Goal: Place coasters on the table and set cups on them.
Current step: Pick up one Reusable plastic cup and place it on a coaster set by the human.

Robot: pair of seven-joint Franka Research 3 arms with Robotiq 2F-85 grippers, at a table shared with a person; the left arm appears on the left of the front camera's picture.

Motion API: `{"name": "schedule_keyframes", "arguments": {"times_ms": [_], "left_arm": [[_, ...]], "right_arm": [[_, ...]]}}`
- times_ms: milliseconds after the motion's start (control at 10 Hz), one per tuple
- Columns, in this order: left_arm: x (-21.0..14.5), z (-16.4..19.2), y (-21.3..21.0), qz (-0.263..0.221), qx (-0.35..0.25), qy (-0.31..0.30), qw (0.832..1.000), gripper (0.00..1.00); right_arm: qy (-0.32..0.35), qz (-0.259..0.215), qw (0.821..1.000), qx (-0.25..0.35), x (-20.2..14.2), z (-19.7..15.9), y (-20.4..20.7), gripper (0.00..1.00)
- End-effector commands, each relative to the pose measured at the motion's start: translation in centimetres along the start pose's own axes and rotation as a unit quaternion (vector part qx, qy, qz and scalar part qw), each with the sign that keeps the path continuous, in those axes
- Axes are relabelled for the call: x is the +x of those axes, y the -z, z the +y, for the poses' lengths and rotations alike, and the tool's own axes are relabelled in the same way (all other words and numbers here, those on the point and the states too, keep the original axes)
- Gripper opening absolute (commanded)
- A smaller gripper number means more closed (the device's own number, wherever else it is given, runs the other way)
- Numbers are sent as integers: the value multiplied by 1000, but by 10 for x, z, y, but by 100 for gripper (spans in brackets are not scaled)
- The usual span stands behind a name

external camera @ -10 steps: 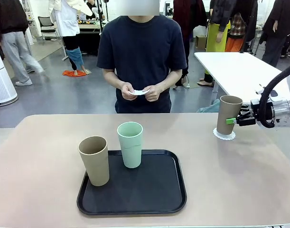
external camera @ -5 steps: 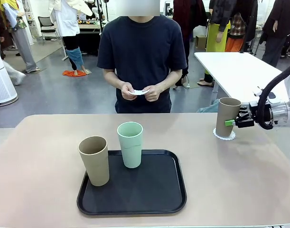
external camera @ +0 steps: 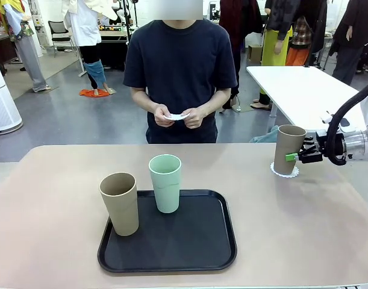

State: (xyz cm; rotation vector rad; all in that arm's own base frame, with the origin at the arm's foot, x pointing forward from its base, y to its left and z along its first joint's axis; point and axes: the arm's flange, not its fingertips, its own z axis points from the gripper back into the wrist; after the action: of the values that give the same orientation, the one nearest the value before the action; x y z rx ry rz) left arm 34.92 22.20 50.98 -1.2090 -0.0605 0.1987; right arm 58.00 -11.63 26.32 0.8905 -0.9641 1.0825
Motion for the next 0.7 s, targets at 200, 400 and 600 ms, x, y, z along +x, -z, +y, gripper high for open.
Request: {"name": "schedule_keyframes", "arguments": {"times_ms": [200, 400, 600], "left_arm": [[1, -1, 0, -9, -3, 4, 1000, 100], [1, -1, 0, -9, -3, 4, 1000, 100], [1, -1, 0, -9, -3, 4, 1000, 100]], "right_arm": [[-16, 17, 1000, 14, -3, -1, 0, 100], [-18, 22, 999, 16, -3, 0, 0, 100], [-19, 22, 999, 16, -3, 0, 1, 100]]}}
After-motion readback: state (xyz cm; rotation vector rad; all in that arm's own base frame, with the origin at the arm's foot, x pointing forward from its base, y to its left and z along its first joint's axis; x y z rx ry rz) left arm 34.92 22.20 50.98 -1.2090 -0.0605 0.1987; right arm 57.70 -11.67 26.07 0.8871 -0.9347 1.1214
